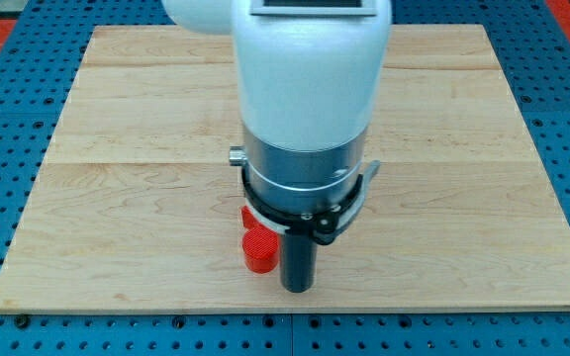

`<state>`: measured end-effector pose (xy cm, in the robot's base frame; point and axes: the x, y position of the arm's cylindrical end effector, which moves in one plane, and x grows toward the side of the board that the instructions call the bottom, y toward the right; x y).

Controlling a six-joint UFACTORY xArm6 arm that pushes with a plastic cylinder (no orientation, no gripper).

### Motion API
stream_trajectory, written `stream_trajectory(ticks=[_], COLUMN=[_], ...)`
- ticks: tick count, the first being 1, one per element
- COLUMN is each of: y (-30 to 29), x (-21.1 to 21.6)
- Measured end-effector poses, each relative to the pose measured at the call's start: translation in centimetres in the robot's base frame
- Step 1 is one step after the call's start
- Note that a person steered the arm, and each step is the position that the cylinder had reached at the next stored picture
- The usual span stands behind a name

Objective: Separate the red circle from the vertical line of the blocks

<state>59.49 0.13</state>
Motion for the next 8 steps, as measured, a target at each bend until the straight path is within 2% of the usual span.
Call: stream_trajectory(ticks=[2,4,5,6,8], y=[0.2,0.9,0.4,-2.1,-11.9], x=[1.6,0.6,1.9,2.4,0.6])
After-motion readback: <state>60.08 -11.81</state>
